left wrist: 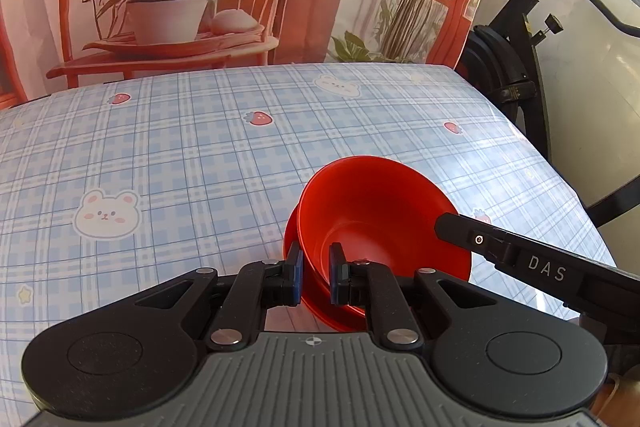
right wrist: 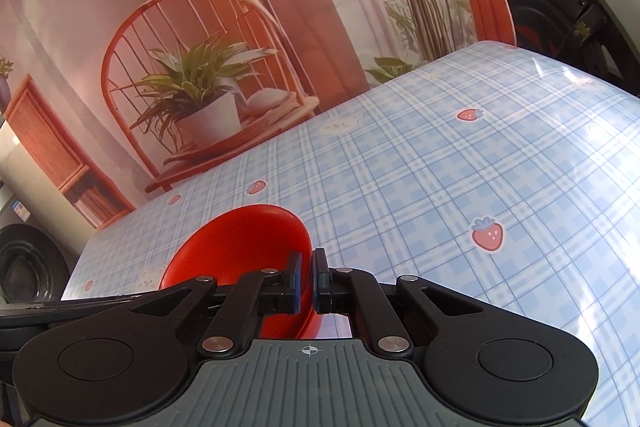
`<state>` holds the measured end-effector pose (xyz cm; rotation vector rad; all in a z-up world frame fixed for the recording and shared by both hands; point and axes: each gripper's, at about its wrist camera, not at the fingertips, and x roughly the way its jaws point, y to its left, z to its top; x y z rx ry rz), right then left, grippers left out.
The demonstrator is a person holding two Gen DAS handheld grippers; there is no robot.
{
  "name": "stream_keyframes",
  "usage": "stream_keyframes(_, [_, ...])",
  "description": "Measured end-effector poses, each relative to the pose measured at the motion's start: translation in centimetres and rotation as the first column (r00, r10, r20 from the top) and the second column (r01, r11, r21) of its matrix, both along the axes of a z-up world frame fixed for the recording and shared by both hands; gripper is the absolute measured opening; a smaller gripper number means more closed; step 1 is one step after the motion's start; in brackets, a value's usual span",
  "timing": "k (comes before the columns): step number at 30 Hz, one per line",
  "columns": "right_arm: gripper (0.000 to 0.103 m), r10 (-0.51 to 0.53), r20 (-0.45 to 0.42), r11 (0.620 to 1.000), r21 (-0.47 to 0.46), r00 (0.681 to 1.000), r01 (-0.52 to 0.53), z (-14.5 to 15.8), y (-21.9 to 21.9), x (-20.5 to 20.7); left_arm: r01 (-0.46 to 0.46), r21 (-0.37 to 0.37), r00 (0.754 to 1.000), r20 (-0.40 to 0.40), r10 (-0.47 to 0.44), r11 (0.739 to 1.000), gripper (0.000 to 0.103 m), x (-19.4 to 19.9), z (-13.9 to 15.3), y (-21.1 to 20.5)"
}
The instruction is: Organize plates and bowls
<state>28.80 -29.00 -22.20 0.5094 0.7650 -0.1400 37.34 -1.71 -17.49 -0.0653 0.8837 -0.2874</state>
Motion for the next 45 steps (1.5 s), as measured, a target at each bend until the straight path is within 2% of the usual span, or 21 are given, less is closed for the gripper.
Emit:
stream_keyframes(19, [0.004, -0.003, -0.004, 1.0, 0.004, 1.0, 0.003, -0.2, -0.1, -0.1, 0.015, 0.023, 1.0, 0.011, -0.015, 1.0, 0.014, -0.3, 0.1, -0.1])
stream_keyframes(22, [0.007, -0.01, -0.014, 1.0, -0.001, 1.0, 0.01, -0.3, -0.1, -0.1, 0.008, 0.018, 1.0, 0.009, -0.008, 1.0, 0.015, -0.5, 0.2, 0.1])
stream_keyframes(26, [0.011, -0.018, -0.02, 1.0, 0.005, 1.0, 0.018, -0.5, -0.3, -0.2, -0.007, 0.02, 1.0, 0.011, 0.007, 1.0, 0.03, -0.6, 0.3, 0.4])
stream_keyframes(34, [0.013, -0.015, -0.027, 1.0, 0.017, 1.0, 0.016, -1.2, -0.3, -0.2, -0.024, 0.023, 1.0, -0.018, 0.024, 0.999, 0.03, 0.1, -0.4, 0.7])
stream_keyframes(45, [0.018, -0.001, -0.048, 0.999, 0.05, 0.999, 0.004, -2.3, -0.1, 0.1, 0.01, 0.025, 0.998, -0.07, -0.008, 1.0, 0.03, 0.8, -1.8, -0.5])
